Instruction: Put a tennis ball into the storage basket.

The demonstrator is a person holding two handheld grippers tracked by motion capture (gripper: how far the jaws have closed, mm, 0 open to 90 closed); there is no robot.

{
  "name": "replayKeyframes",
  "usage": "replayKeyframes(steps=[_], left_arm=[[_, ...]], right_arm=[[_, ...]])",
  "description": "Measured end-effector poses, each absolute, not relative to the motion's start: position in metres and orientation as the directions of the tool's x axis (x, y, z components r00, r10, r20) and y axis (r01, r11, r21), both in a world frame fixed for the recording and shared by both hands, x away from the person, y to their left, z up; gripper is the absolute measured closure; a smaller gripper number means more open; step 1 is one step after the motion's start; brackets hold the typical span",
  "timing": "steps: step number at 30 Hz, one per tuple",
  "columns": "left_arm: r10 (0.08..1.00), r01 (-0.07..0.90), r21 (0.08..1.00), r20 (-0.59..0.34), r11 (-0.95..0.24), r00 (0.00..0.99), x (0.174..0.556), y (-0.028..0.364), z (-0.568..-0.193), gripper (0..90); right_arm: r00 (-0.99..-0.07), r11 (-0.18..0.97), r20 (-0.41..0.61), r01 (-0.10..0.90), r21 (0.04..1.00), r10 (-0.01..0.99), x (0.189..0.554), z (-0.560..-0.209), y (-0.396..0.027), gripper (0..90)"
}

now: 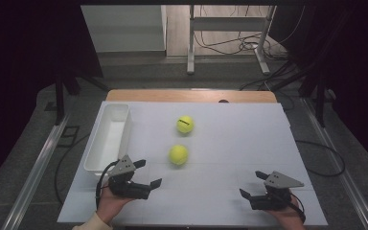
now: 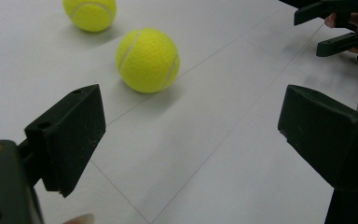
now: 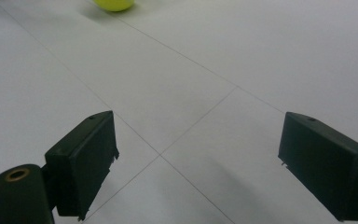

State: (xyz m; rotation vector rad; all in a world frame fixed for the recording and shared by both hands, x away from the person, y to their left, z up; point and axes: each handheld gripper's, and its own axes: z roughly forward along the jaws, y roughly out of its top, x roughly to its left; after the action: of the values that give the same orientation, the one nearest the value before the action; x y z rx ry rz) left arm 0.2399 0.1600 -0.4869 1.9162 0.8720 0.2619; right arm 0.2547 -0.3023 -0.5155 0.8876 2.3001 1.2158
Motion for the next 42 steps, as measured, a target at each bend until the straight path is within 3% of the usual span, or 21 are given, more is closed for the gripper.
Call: replayKeyframes(steps=[42], left_arm=[[0.67,0.51,0.814,-0.217,-0.277,0.71,0.294,0.122,-0.477,8.5]], right_arm=[[-0.729,0.435,-0.05,0.351,0.829,0.683,0.255,-0.517,-0.301,12.0]])
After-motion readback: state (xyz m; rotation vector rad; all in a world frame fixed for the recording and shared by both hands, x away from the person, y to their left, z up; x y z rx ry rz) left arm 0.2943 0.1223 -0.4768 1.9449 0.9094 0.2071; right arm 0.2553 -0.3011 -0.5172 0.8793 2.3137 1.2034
